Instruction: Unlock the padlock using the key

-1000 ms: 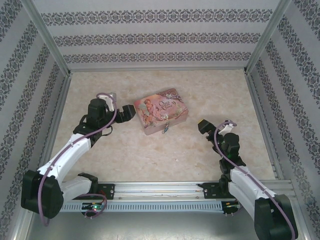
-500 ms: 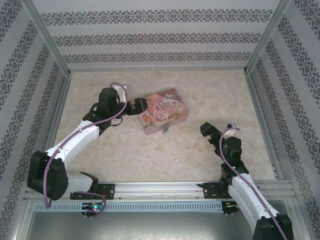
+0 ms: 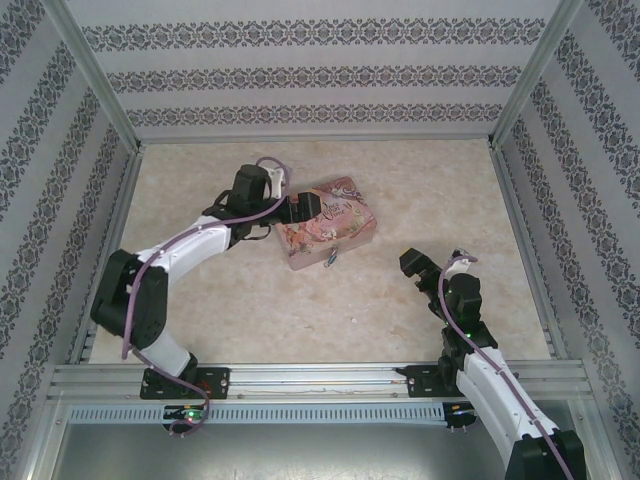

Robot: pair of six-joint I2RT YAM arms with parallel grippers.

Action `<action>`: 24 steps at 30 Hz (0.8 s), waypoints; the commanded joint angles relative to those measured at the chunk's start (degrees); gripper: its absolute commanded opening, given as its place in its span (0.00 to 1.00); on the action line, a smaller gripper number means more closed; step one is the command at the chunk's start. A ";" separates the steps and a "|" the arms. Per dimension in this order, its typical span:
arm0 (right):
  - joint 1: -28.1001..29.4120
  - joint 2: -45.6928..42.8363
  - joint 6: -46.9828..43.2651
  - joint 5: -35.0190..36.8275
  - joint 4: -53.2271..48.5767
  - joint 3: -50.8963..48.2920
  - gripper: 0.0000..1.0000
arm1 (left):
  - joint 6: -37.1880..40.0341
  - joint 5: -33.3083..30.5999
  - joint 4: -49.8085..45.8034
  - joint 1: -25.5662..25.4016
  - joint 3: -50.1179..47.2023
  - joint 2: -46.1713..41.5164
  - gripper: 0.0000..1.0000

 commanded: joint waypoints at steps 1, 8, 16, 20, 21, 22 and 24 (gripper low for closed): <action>-0.49 -0.81 -1.10 -0.78 -1.50 1.10 0.98 | 0.48 1.81 0.21 -0.91 4.07 3.14 1.00; -0.45 -1.45 -1.38 -0.89 -3.26 1.20 0.98 | 0.31 2.81 -1.31 -1.18 8.22 9.86 1.00; -0.45 -0.81 -2.52 -0.79 -4.16 1.58 0.98 | 0.08 2.86 -3.53 -1.18 10.15 14.79 1.00; -0.45 -0.08 -3.08 -0.97 -4.25 1.89 0.99 | -0.03 2.42 -4.39 -1.14 10.42 15.96 1.00; -0.45 0.16 -3.19 -1.13 -4.27 2.07 0.98 | -0.11 2.50 -4.61 -1.18 10.50 16.24 1.00; -0.47 0.32 -3.24 -1.24 -4.29 2.08 0.98 | -0.20 2.50 -4.66 -1.18 10.42 16.46 0.99; -0.45 0.60 -3.43 -1.58 -4.27 2.20 0.99 | -0.38 2.60 -4.88 -1.15 10.35 16.64 1.00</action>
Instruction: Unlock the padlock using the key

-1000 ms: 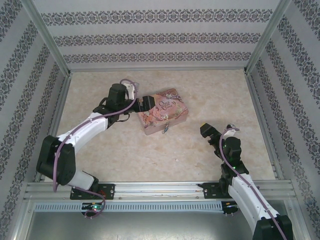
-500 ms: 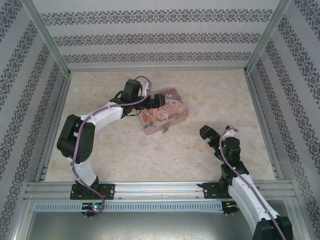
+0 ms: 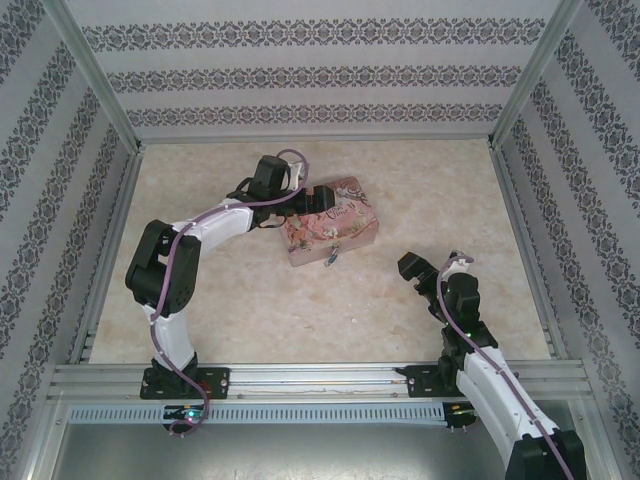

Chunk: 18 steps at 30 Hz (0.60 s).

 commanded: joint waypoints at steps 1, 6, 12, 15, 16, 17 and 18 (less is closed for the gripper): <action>-0.45 0.22 -1.77 -1.31 -0.40 1.78 0.98 | -0.49 0.40 -4.47 -0.78 -0.35 3.25 1.00; -0.45 0.61 -1.96 -1.92 -0.36 2.14 0.98 | -0.97 0.19 -4.73 -0.80 -0.99 3.11 1.00; -0.47 3.08 -3.09 -6.87 3.12 3.30 0.98 | -1.67 0.09 -4.67 -0.81 -1.06 3.06 1.00; -0.45 5.13 -2.94 -10.76 5.54 4.05 0.98 | -2.11 -0.02 -4.67 -0.79 -1.11 3.06 1.00; -0.39 5.97 -2.59 -11.85 6.57 4.19 0.98 | -2.29 -0.12 -4.72 -0.77 -1.18 3.06 1.00; -0.34 6.65 -2.28 -12.56 7.38 4.24 0.98 | -2.44 -0.16 -4.72 -0.78 -1.20 3.07 1.00; -0.15 7.46 -2.00 -13.29 8.11 4.39 0.98 | -2.55 -0.18 -4.82 -0.81 -1.28 3.06 1.00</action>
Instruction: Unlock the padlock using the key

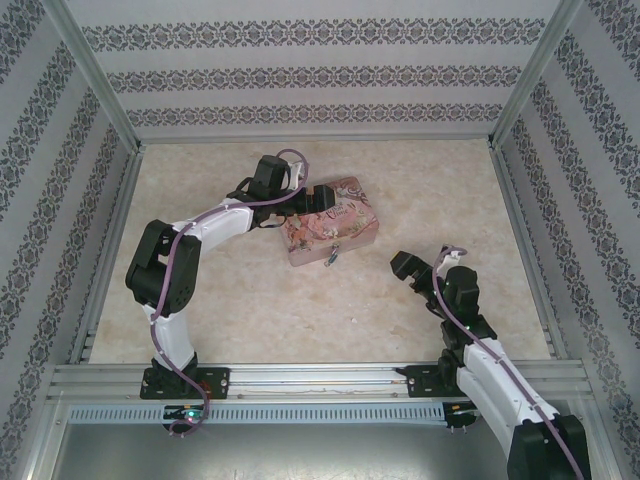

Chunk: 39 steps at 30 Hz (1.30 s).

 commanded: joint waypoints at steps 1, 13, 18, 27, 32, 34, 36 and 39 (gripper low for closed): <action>0.06 1.79 -0.39 -4.85 5.16 1.80 0.98 | -1.99 -0.19 -4.94 -0.80 -1.33 2.98 1.00; 10.08 11.90 -1.24 -2.27 14.77 3.32 0.98 | -2.75 -0.53 -4.68 -0.75 -2.94 2.06 1.00; 13.11 18.63 -1.94 -1.36 19.03 4.84 0.98 | -2.77 -0.70 -5.27 -0.77 -3.28 1.63 1.00; 12.98 34.07 -1.23 -6.14 31.06 8.61 0.99 | -2.52 -1.51 -5.71 -0.82 -4.75 0.00 1.00; 11.62 42.62 0.00 -9.39 39.74 9.85 0.98 | -2.78 -1.11 -5.78 -0.77 -4.41 0.40 1.00; 11.09 45.34 0.53 -10.15 43.06 9.84 0.98 | -2.76 -0.98 -6.00 -0.82 -4.19 0.48 1.00; 10.66 47.86 0.87 -11.46 45.96 10.10 0.98 | -2.60 -0.98 -6.16 -0.75 -3.99 0.38 1.00; 10.20 51.91 0.66 -14.18 49.97 10.92 0.98 | -2.41 -0.81 -6.71 -0.80 -3.62 0.38 1.00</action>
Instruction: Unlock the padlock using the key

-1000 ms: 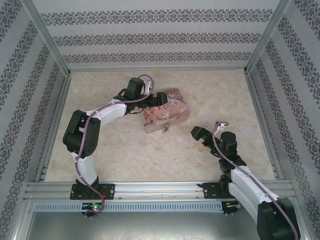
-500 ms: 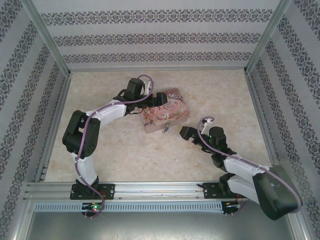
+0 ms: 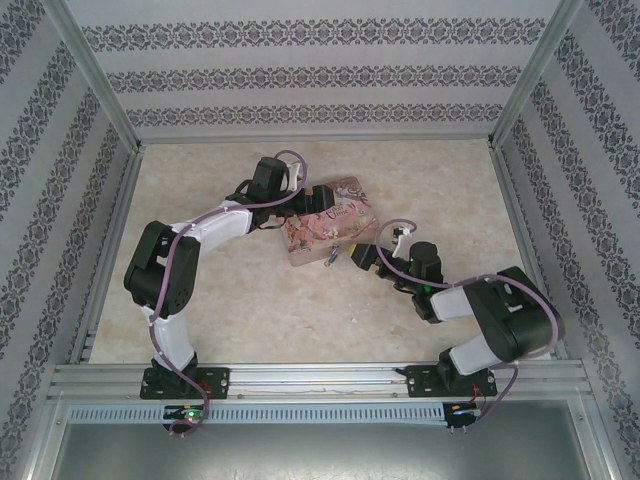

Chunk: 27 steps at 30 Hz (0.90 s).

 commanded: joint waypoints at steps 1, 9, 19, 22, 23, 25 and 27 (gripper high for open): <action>-0.66 3.93 0.31 -4.64 9.99 1.94 0.98 | -1.32 -0.24 -9.06 -0.81 -1.73 1.20 1.00; -0.05 14.53 2.52 -9.36 18.45 8.00 0.95 | -1.47 -0.14 -9.06 -0.80 -1.93 0.95 1.00; 2.53 18.22 2.10 -10.08 19.85 9.10 0.90 | -1.53 -0.21 -9.33 -0.73 -2.38 0.49 1.00; 3.11 18.75 1.41 -9.96 19.81 8.48 0.89 | -1.53 -0.06 -9.27 -0.77 -2.29 0.52 1.00; 3.29 18.92 1.18 -9.81 19.88 8.31 0.89 | -1.48 0.03 -9.39 -0.80 -2.25 0.55 1.00; 3.81 19.24 0.63 -9.78 19.88 8.19 0.89 | -1.45 0.16 -9.68 -0.72 -2.12 0.59 1.00; 4.17 19.78 0.24 -9.61 19.84 8.26 0.88 | -1.36 0.20 -10.00 -0.79 -1.94 0.60 1.00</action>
